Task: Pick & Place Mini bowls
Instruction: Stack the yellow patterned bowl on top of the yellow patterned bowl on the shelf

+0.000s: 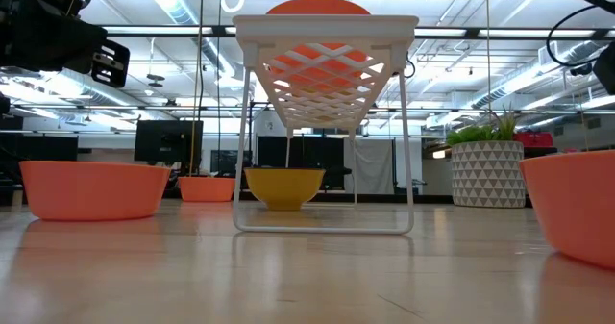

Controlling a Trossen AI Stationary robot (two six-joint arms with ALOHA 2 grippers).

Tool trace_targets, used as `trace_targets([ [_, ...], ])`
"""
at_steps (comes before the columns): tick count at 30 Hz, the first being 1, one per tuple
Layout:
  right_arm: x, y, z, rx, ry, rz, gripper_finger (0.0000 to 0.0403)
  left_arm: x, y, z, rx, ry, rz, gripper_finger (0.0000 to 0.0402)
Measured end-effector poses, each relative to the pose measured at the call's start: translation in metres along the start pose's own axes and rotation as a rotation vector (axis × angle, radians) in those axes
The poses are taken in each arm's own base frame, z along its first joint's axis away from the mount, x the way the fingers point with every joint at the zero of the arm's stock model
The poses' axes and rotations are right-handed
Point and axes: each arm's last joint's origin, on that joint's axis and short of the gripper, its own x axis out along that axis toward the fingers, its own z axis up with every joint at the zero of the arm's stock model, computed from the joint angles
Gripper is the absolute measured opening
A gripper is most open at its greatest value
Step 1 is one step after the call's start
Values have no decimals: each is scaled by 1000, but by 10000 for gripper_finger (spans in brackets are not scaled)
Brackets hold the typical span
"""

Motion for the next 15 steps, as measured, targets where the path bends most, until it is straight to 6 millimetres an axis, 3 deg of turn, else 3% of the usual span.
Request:
trace_targets([
  [5,0,0,0,2,-1,3,153,0,0,0,0,0,0,14],
  [15,0,2,0,8,-4,18,56,0,0,0,0,0,0,14],
])
